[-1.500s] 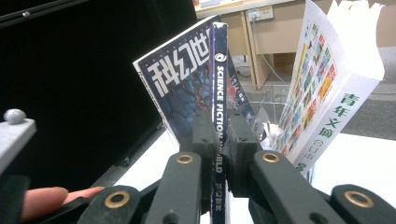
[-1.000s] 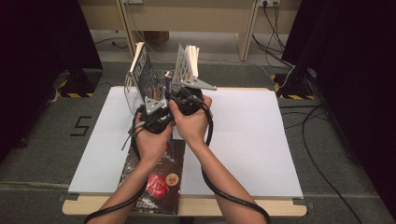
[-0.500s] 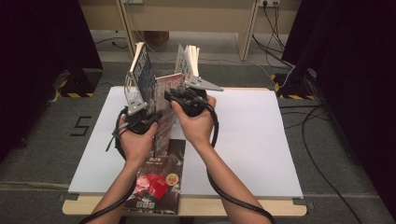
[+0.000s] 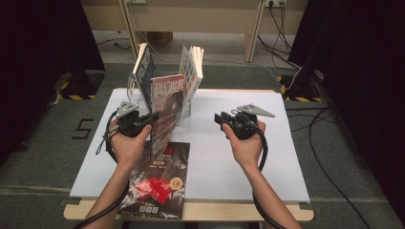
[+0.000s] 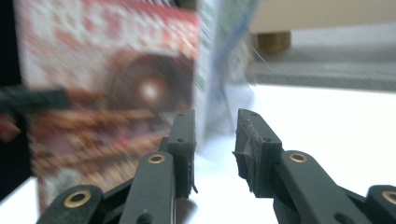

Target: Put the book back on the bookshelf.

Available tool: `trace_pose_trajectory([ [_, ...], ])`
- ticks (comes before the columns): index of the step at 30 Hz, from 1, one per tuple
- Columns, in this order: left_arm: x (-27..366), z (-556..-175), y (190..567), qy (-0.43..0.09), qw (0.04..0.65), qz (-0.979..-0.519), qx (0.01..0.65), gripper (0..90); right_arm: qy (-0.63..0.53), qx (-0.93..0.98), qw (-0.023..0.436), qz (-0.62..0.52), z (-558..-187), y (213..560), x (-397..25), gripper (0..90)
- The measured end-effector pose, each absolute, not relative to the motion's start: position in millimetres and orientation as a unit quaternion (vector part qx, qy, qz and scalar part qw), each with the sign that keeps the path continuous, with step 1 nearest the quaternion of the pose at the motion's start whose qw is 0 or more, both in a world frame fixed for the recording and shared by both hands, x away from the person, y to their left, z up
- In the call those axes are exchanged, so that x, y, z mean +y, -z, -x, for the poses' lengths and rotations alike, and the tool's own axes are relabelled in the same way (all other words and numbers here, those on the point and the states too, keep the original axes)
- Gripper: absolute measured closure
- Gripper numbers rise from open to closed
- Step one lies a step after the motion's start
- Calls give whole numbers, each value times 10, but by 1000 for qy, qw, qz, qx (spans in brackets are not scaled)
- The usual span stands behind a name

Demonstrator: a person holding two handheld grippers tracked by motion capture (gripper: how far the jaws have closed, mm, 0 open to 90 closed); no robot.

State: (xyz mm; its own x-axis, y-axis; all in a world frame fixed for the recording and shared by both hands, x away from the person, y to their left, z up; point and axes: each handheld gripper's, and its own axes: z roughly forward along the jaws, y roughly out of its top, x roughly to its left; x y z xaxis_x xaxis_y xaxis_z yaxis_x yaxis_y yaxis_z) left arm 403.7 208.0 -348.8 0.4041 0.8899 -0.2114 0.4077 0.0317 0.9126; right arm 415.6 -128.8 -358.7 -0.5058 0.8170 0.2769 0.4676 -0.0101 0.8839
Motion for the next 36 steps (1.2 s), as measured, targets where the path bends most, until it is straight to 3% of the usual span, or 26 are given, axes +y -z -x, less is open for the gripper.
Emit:
trace_pose_trajectory([
  [9, 2214, -4025, 3476, -236, 532, -646, 495, 840, -484, 690, 148, -518, -3936, 4188, -1751, 676],
  [18, 2417, -4016, 3419, -254, 536, -630, 501, 840, -460, 683, 164, -543, -3706, 4643, -2085, 665],
  [36, 2459, -4133, 3317, -264, 543, -617, 504, 840, -456, 674, 188, -550, -3615, 4790, -2177, 652],
])
